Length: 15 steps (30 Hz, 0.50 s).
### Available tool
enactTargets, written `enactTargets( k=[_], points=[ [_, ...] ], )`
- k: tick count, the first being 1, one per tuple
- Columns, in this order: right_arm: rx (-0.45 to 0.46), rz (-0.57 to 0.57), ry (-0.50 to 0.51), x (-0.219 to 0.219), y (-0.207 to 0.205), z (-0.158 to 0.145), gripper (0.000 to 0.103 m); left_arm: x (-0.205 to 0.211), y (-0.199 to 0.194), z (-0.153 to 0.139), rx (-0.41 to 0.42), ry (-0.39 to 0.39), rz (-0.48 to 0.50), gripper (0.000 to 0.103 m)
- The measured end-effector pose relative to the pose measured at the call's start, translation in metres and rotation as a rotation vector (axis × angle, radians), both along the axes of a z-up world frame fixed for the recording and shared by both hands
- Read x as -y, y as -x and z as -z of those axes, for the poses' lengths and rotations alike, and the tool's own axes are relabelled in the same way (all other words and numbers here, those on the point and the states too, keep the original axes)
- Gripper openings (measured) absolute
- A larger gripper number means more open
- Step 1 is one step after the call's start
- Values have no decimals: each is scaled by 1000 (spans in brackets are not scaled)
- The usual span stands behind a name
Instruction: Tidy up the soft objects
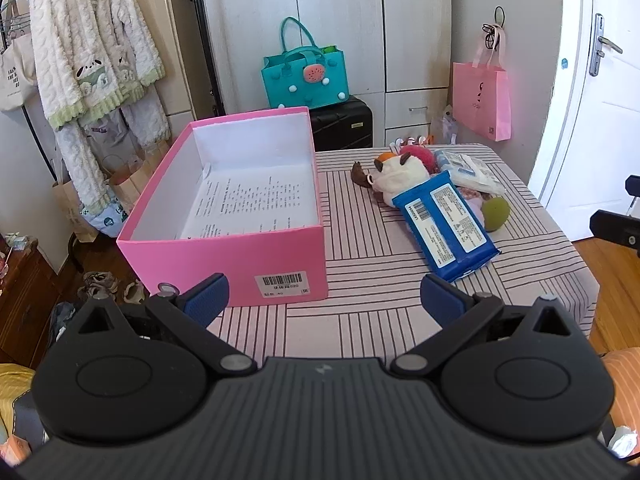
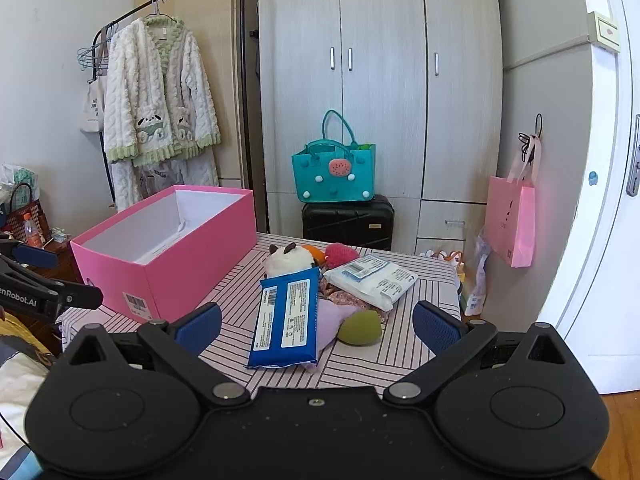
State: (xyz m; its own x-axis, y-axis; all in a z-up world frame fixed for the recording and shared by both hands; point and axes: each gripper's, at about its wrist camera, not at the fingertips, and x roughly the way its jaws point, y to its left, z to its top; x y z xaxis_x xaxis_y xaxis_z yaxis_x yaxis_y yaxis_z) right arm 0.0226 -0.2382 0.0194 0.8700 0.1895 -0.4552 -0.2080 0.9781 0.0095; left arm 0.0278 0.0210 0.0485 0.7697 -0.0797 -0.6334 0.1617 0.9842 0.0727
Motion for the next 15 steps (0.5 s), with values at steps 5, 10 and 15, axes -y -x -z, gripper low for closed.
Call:
enactTargets(
  k=[5, 10, 15],
  points=[
    [-2, -5, 2, 0, 1, 0, 103, -3, 0, 0, -4, 7, 1, 103],
    [1, -8, 5, -1, 2, 1, 103, -4, 1, 0, -4, 12, 2, 103],
    [1, -11, 9, -2, 2, 1, 103, -5, 2, 1, -16, 26, 20, 103]
  ],
)
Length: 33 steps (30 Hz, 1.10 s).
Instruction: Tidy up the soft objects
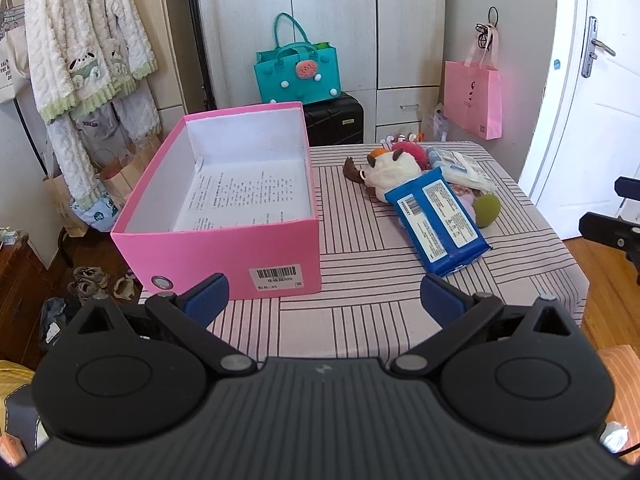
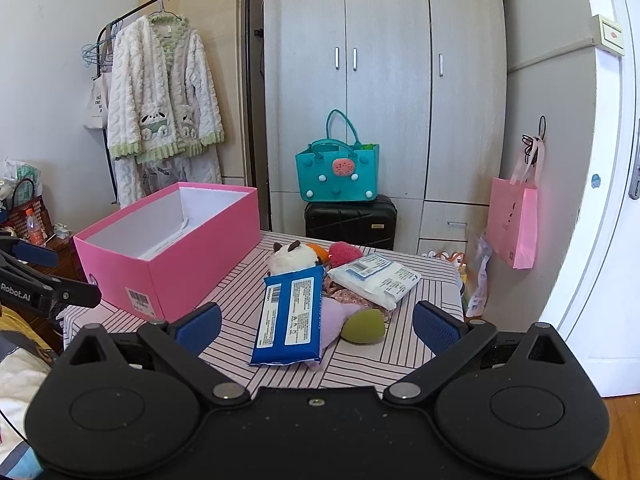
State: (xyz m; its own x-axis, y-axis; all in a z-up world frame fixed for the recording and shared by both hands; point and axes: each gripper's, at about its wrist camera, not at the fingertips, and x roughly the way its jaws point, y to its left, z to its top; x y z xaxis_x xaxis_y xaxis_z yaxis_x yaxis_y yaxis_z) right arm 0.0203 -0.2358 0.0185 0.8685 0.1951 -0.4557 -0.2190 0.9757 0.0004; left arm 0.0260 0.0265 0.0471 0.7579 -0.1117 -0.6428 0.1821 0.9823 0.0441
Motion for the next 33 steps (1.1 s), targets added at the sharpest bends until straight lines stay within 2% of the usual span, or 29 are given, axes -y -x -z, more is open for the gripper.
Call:
enactTargets(
  k=[6, 11, 14, 16, 20, 23, 28, 30, 32, 33],
  points=[
    [1, -23, -10, -1, 2, -3, 103, -1, 1, -2, 6, -7, 9, 103],
    [51, -61, -54, 7, 9, -10, 103, -6, 8, -16, 36, 50, 80, 103],
    [66, -66, -96, 15, 5, -13, 103, -4, 12, -27, 91, 20, 118, 103],
    [42, -88, -107, 18, -3, -9, 103, -3, 9, -32, 116, -1, 128, 103],
    [19, -138, -116, 17, -17, 17, 103, 2, -3, -34, 157, 0, 151, 103],
    [-30, -149, -126, 12, -29, 45, 103, 11, -16, -31, 170, 2, 183, 103],
    [-131, -135, -178, 5, -50, 85, 98, 35, -44, -19, 124, 18, 255, 100],
    [-180, -132, -231, 6, -61, 97, 98, 49, -58, -11, 97, 1, 279, 99],
    [-232, -131, -292, 6, -72, 108, 97, 63, -73, -3, 73, -24, 303, 94],
    [-258, -135, -322, 6, -76, 113, 94, 69, -79, 1, 66, -32, 313, 92]
  ],
)
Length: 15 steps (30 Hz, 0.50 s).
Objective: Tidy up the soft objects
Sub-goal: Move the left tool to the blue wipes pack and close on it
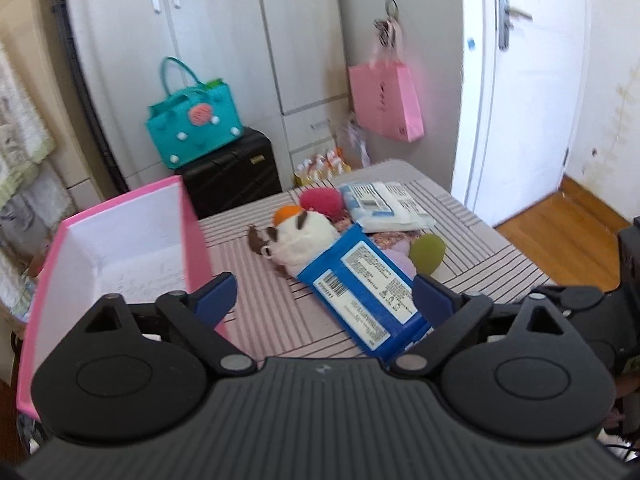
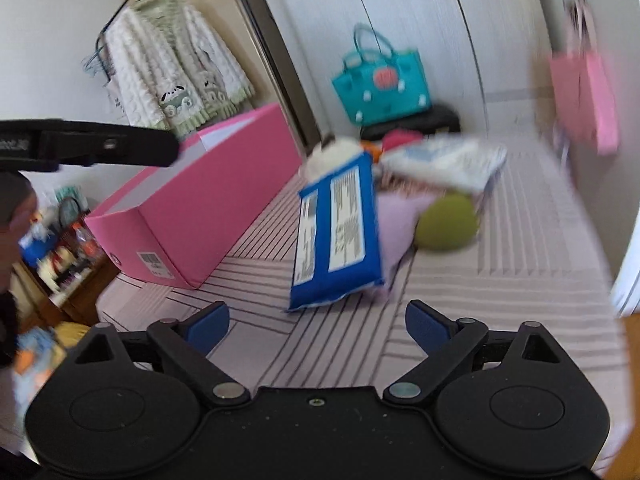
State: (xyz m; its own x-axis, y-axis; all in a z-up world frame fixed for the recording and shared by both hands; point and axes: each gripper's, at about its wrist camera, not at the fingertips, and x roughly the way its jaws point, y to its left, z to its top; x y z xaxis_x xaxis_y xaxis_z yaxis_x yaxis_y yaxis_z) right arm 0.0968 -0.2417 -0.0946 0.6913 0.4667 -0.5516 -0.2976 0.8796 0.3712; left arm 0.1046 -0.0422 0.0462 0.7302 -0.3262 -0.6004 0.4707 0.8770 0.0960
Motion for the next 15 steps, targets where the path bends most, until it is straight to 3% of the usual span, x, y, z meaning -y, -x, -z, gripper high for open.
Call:
enactTargets(
  k=[3, 8, 12, 15],
  points=[
    [-63, -17, -43, -4, -13, 13, 86, 17, -21, 11, -36, -34, 33, 87],
    [-52, 16, -70, -10, -19, 14, 79, 38, -59, 31, -123, -91, 61, 86],
    [-73, 5, -104, -11, -19, 20, 70, 52, -92, 52, -206, -167, 53, 76],
    [-93, 4, -163, -6, -19, 24, 58, 57, -108, 62, -267, -155, 74, 68]
  ],
)
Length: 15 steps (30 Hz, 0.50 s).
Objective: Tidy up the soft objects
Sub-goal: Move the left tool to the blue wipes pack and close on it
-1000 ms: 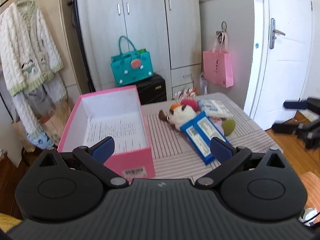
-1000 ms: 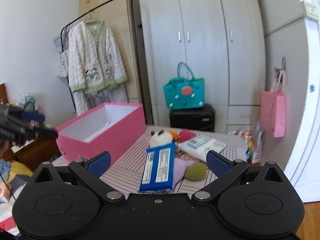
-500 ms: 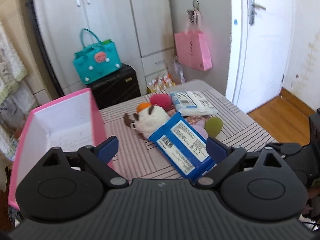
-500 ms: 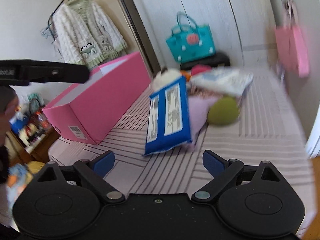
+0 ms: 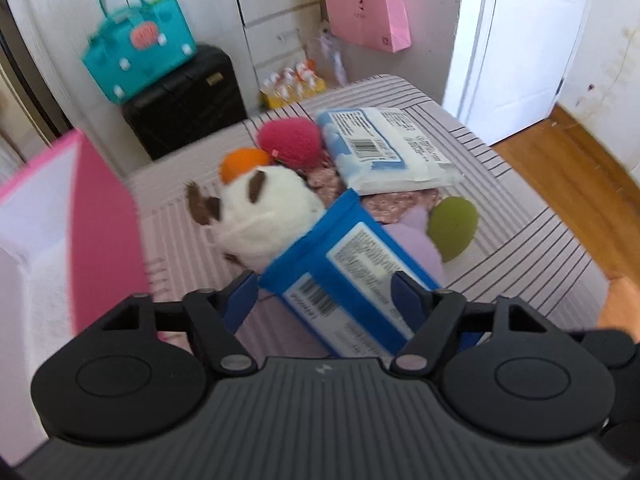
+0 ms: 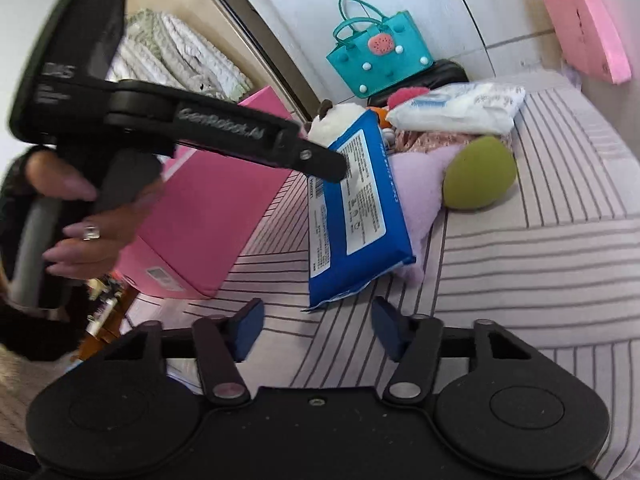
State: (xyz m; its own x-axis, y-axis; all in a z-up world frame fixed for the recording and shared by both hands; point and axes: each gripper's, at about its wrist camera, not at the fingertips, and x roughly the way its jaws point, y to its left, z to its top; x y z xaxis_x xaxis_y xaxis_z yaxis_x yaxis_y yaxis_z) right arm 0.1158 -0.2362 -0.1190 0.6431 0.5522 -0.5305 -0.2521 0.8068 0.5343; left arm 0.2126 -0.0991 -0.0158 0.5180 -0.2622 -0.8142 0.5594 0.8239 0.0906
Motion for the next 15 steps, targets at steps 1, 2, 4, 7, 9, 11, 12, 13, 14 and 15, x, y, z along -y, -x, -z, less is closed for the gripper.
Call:
enactTargets(
  k=[1, 2, 4, 7, 9, 11, 12, 13, 14, 15],
  points=[
    [-5, 3, -13, 1, -1, 1, 54, 1, -4, 1, -22, 14, 1, 65],
    [-4, 6, -16, 2, -3, 1, 52, 1, -9, 3, -53, 42, -4, 64],
    [1, 4, -9, 1, -6, 1, 48, 2, -13, 3, -78, 76, 2, 63],
    [5, -2, -6, -1, -9, 1, 48, 4, -19, 3, -59, 112, 3, 64],
    [3, -1, -13, -1, -11, 1, 48, 3, -18, 1, -31, 124, 3, 64],
    [1, 3, -23, 0, -12, 2, 47, 3, -22, 2, -24, 136, -2, 64],
    [0, 5, -24, 1, -12, 3, 46, 2, -23, 3, -23, 144, -5, 64],
    [-1, 7, -23, 1, -12, 3, 42, 2, -25, 4, -27, 149, -2, 64],
    [-1, 9, -17, 1, -15, 3, 38, 2, -28, 6, -37, 155, 0, 65],
    [1, 8, -5, 1, -15, 4, 30, 2, -30, 8, -45, 162, -2, 65]
  ],
)
